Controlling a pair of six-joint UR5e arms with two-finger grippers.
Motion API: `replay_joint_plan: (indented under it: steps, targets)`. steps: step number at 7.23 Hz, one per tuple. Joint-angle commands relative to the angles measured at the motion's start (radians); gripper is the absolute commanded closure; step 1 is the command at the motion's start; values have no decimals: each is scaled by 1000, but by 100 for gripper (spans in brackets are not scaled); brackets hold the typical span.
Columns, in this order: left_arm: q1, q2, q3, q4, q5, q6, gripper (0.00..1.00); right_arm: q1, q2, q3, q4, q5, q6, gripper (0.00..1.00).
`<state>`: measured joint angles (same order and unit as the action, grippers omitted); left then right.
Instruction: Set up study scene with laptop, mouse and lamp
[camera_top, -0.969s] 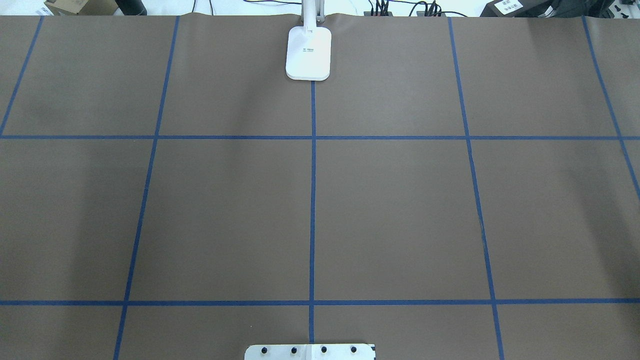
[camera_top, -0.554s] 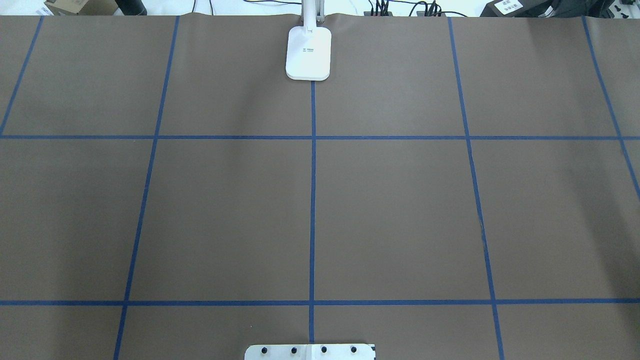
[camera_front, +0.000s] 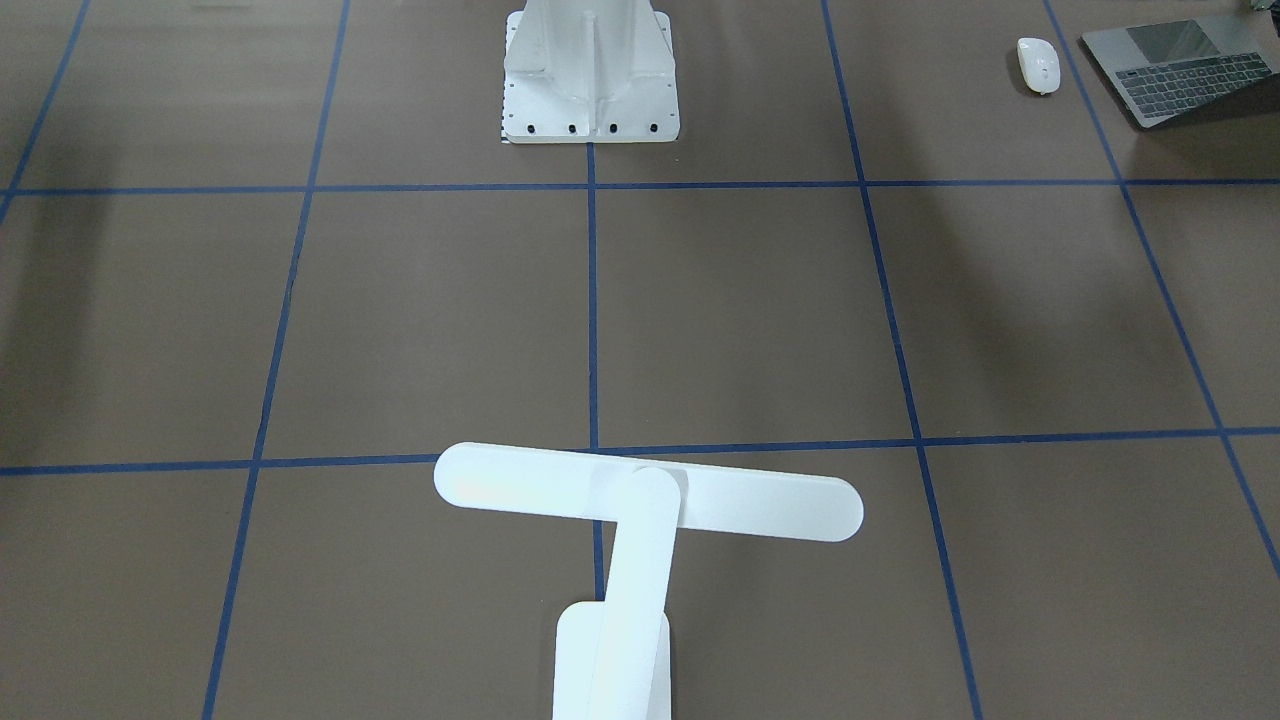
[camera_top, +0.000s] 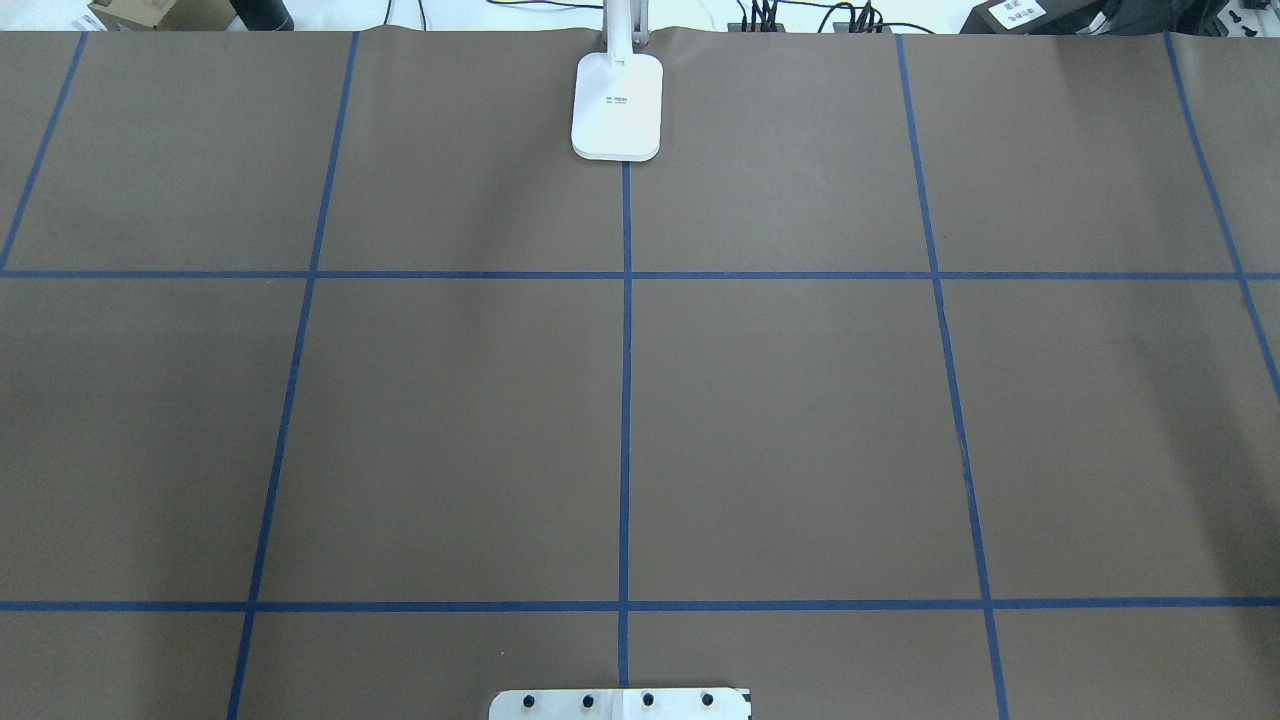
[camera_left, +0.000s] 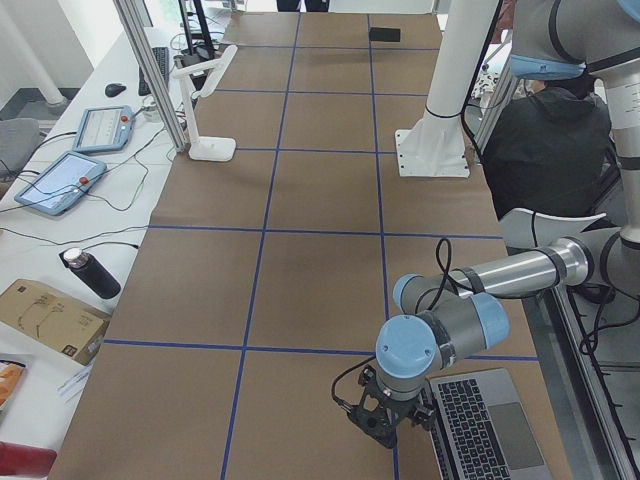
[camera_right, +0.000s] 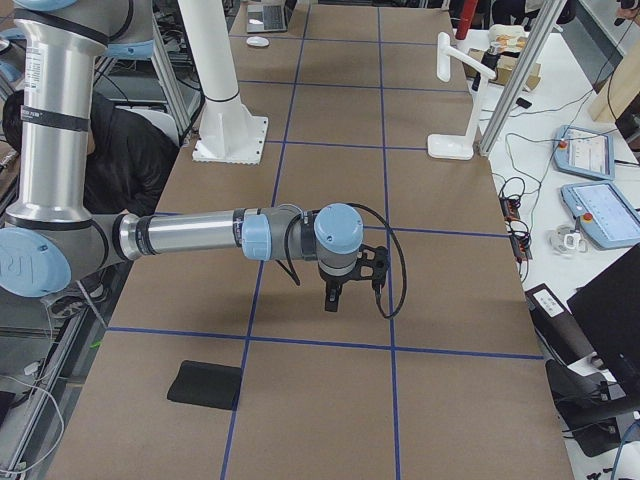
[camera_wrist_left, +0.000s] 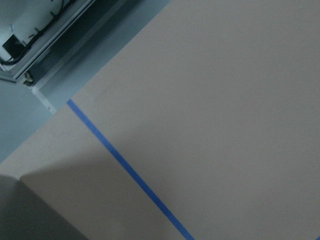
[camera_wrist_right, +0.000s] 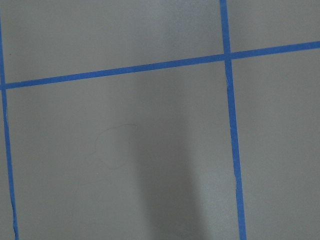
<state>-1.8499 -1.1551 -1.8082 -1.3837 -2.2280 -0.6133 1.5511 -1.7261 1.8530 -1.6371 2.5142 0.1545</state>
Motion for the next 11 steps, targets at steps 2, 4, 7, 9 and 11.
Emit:
replay_joint_plan:
  steps: [2,4,7,9,11]
  targets:
    - [0,2,32,74,30,-202,0,0,13,0,2,3,7,1]
    - [0,-3,81,71,45,-292,0,0,30,-5,2,3,5,1]
    - [-37,5,124,72,71,-293,0,0,46,0,2,2,3,1]
    - [-51,11,159,68,71,-281,0,1,45,17,3,-2,2,1]
    - [-52,12,173,66,71,-284,0,1,45,23,2,5,3,1]
